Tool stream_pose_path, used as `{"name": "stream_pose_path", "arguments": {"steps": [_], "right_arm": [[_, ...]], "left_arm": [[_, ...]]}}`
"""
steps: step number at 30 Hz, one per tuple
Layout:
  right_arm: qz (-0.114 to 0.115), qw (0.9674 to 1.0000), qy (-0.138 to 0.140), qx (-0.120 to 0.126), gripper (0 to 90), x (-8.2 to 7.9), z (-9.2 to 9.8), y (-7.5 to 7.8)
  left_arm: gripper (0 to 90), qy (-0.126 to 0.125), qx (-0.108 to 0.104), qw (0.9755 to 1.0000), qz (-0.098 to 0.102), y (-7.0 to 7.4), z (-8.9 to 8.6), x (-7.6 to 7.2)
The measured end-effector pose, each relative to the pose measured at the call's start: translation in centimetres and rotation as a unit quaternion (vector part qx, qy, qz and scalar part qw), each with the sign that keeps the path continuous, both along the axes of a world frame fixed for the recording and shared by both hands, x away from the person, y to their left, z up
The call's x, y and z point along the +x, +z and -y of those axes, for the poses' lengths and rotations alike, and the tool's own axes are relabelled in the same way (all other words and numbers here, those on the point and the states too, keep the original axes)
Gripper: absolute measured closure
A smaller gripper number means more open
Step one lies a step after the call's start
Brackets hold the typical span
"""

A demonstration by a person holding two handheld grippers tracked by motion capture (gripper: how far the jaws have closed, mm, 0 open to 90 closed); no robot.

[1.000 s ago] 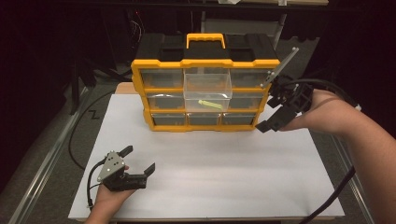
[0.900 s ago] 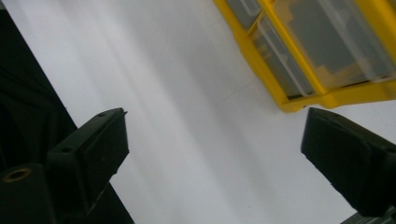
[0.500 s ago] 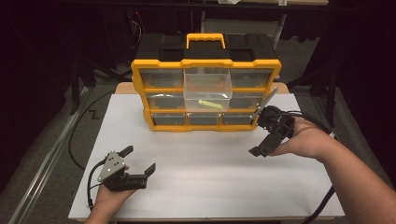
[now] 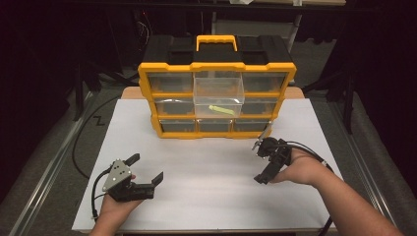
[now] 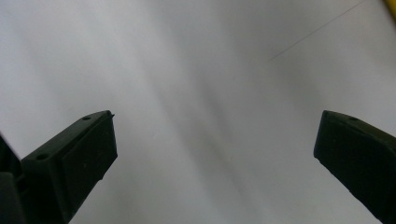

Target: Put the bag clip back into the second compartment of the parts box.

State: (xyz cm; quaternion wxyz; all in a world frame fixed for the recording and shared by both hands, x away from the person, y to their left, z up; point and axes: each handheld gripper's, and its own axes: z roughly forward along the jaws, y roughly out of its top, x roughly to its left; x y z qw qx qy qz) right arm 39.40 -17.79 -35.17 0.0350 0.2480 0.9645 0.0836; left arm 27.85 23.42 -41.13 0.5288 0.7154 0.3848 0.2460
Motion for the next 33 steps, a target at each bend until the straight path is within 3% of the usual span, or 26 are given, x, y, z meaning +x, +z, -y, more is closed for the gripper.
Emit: {"name": "stream_pose_path", "arguments": {"steps": [3, 5, 6, 9, 11, 14, 15, 16, 18, 22, 25, 26, 27, 28, 29, 30, 31, 32, 33], "right_arm": [[-0.009, 0.9999, -0.001, -0.013, 0.1, 0.0, 0.0, -2.7], [-0.013, 0.9998, -0.005, -0.011, 0.1, -0.1, 0.0, -3.3], [-0.012, 0.9999, -0.006, -0.006, 0.1, -0.1, 0.1, -4.5], [-0.008, 0.9998, -0.016, 0.006, 0.1, -0.2, 0.4, -5.2], [0.011, 0.9984, -0.034, 0.044, 0.1, -0.6, 0.9, -5.8], [0.034, 0.9919, -0.061, 0.106, 0.1, -1.0, 1.8, -5.7], [0.034, 0.9919, -0.061, 0.106, 0.1, -1.0, 1.8, -5.7], [0.062, 0.9857, -0.070, 0.140, 0.1, -1.4, 2.3, -5.6], [0.085, 0.9783, -0.081, 0.171, 0.1, -1.7, 2.8, -5.4], [0.132, 0.9571, -0.098, 0.239, 0.1, -2.4, 3.7, -5.0], [0.152, 0.9376, -0.108, 0.293, 0.1, -2.9, 4.2, -4.8], [0.164, 0.9293, -0.113, 0.311, 0.1, -3.2, 4.4, -4.7], [0.176, 0.9179, -0.119, 0.335, 0.1, -3.5, 4.6, -4.7], [0.183, 0.9117, -0.122, 0.347, 0.1, -3.7, 4.8, -4.7], [0.183, 0.9117, -0.122, 0.347, 0.1, -3.7, 4.8, -4.7], [0.204, 0.8929, -0.130, 0.380, 0.1, -4.4, 5.2, -4.7], [0.213, 0.8860, -0.132, 0.390, 0.1, -4.7, 5.3, -4.7], [0.213, 0.8860, -0.132, 0.390, 0.1, -4.7, 5.3, -4.7], [0.235, 0.8699, -0.138, 0.411, 0.1, -5.4, 5.9, -5.0]], "left_arm": [[0.5, -0.001, 0.001, 1.0000, 0.000, 0.0, 0.0, 0.0], [0.5, 0.000, 0.001, 1.0000, 0.000, 0.0, 0.0, 0.0], [0.5, 0.000, 0.001, 1.0000, -0.001, 0.0, 0.0, 0.0], [0.5, 0.001, 0.000, 1.0000, -0.001, -0.1, 0.0, 0.0], [0.5, 0.001, 0.001, 1.0000, -0.001, -0.1, 0.0, 0.0], [0.5, 0.001, 0.003, 1.0000, -0.002, -0.1, 0.1, 0.1], [0.5, 0.001, 0.003, 1.0000, -0.002, -0.1, 0.1, 0.1], [0.5, 0.002, 0.004, 1.0000, -0.003, -0.1, 0.1, 0.1], [0.5, 0.002, 0.005, 1.0000, -0.004, -0.1, 0.1, 0.1], [0.5, 0.004, 0.005, 1.0000, -0.005, -0.2, 0.1, 0.1], [0.5, 0.005, 0.004, 1.0000, -0.005, -0.2, 0.1, 0.1], [0.5, 0.009, 0.001, 0.9999, -0.005, -0.2, -0.1, 0.1], [0.5, 0.009, 0.001, 0.9999, -0.006, -0.2, -0.1, 0.1], [0.5, 0.011, 0.000, 0.9999, -0.006, -0.2, -0.2, 0.1], [0.5, 0.011, 0.000, 0.9999, -0.006, -0.2, -0.2, 0.1], [0.5, 0.012, 0.000, 0.9999, -0.007, -0.2, -0.3, 0.1], [0.5, 0.013, 0.000, 0.9999, -0.008, -0.3, -0.3, 0.1], [0.5, 0.013, 0.000, 0.9999, -0.008, -0.3, -0.3, 0.1], [0.5, 0.013, -0.003, 0.9999, -0.008, -0.3, -0.2, 0.1]]}}
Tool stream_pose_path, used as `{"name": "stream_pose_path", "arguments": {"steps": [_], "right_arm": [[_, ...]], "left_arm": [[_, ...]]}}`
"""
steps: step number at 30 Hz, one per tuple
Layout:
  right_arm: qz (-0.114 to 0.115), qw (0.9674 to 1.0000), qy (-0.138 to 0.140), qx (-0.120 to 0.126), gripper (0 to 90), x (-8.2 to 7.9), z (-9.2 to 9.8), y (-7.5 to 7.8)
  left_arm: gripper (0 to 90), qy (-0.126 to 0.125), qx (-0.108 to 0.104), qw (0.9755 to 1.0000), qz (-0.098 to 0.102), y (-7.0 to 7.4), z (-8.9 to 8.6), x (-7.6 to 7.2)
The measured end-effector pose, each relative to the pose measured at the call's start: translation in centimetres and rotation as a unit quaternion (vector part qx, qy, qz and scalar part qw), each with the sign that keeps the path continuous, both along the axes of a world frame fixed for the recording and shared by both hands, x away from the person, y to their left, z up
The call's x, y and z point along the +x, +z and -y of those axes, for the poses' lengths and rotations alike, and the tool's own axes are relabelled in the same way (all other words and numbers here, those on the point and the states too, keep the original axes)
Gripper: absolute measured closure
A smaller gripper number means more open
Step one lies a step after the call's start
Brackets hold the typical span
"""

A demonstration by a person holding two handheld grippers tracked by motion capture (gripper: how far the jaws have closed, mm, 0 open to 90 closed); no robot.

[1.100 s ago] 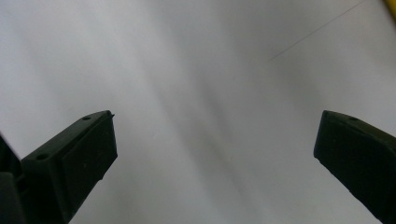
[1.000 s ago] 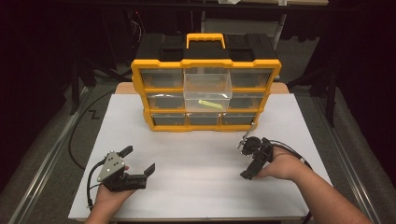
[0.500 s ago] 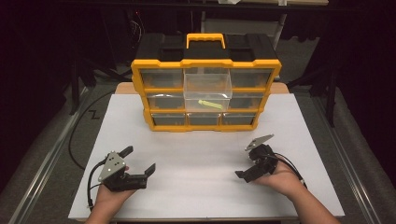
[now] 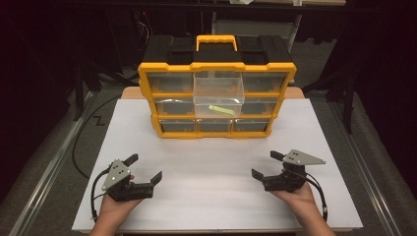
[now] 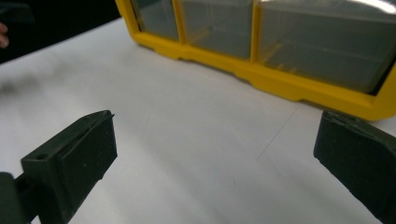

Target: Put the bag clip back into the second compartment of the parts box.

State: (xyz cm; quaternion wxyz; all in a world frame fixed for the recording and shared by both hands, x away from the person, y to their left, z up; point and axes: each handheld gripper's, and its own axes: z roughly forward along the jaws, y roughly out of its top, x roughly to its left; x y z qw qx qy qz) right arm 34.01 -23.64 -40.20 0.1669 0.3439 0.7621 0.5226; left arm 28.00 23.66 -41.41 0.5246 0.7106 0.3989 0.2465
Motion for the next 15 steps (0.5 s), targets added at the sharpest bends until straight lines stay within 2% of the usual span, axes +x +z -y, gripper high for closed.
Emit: {"name": "stream_pose_path", "arguments": {"steps": [1, 3, 4, 7, 10, 11, 15], "right_arm": [[0.000, 1.0000, 0.000, 0.000, 0.1, 0.0, 0.0, 0.0], [0.001, 0.9997, -0.012, 0.023, 0.1, -0.8, 0.7, -0.6], [-0.001, 0.9997, -0.014, 0.020, 0.1, -0.9, 0.7, -0.8], [0.006, 0.9999, -0.009, -0.013, 0.1, -1.3, 0.4, -1.3], [0.013, 0.9998, -0.013, -0.003, 0.1, -1.2, 0.4, -1.1], [0.016, 0.9997, -0.014, 0.007, 0.1, -1.3, 0.6, -1.0], [0.013, 0.9997, -0.021, 0.006, 0.1, -1.3, 1.1, -1.1]], "left_arm": [[0.5, 0.000, 0.000, 1.0000, 0.000, 0.0, 0.0, 0.0], [0.5, -0.003, 0.005, 1.0000, -0.001, -0.1, 0.1, 0.1], [0.5, -0.003, 0.005, 1.0000, -0.001, -0.1, 0.1, 0.1], [0.5, -0.004, 0.010, 0.9999, -0.004, -0.1, 0.4, 0.2], [0.5, -0.002, 0.012, 0.9999, -0.006, -0.1, 0.5, 0.1], [0.5, -0.001, 0.014, 0.9999, -0.006, -0.1, 0.6, 0.0], [0.4, -0.001, 0.017, 0.9998, -0.005, -0.1, 0.7, -0.1]]}}
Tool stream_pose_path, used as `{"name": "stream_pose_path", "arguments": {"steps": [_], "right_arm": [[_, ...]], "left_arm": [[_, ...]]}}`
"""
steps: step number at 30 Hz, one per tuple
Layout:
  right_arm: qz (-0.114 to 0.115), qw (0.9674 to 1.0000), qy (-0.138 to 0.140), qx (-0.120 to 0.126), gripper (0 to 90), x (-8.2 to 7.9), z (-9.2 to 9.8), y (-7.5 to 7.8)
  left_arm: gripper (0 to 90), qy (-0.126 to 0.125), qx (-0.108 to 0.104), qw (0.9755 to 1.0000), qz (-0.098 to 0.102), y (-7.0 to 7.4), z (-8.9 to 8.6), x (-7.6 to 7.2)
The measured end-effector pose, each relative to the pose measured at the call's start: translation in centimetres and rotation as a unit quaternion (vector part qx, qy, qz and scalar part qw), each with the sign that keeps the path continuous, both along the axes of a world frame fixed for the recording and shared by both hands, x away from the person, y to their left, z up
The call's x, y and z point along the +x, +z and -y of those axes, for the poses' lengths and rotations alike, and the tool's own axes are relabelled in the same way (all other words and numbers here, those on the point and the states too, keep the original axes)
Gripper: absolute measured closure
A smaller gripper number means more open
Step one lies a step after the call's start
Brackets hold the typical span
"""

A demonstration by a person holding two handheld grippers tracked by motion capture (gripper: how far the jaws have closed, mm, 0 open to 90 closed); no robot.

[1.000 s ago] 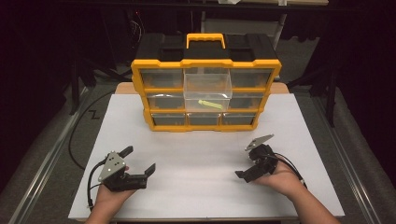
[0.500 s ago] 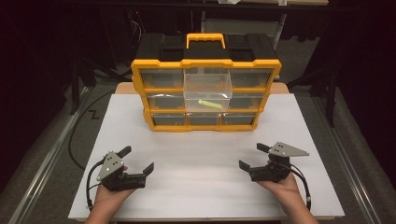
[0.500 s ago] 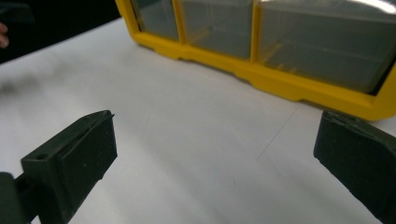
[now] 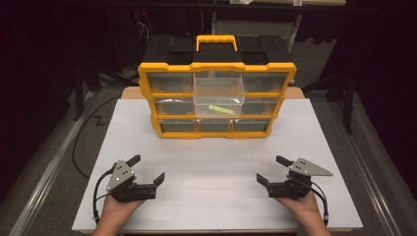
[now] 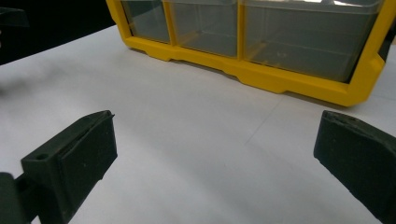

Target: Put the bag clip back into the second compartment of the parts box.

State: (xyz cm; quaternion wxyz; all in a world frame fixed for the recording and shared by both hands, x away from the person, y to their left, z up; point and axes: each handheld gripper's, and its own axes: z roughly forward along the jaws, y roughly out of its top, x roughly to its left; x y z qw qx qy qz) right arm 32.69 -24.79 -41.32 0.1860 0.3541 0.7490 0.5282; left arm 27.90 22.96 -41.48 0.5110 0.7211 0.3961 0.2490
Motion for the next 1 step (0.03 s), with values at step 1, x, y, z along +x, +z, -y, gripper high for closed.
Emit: {"name": "stream_pose_path", "arguments": {"steps": [1], "right_arm": [[0.000, 1.0000, 0.000, 0.000, 0.1, 0.00, 0.00, 0.00]], "left_arm": [[0.4, 0.000, 0.000, 1.0000, 0.000, 0.00, 0.00, 0.00]]}}
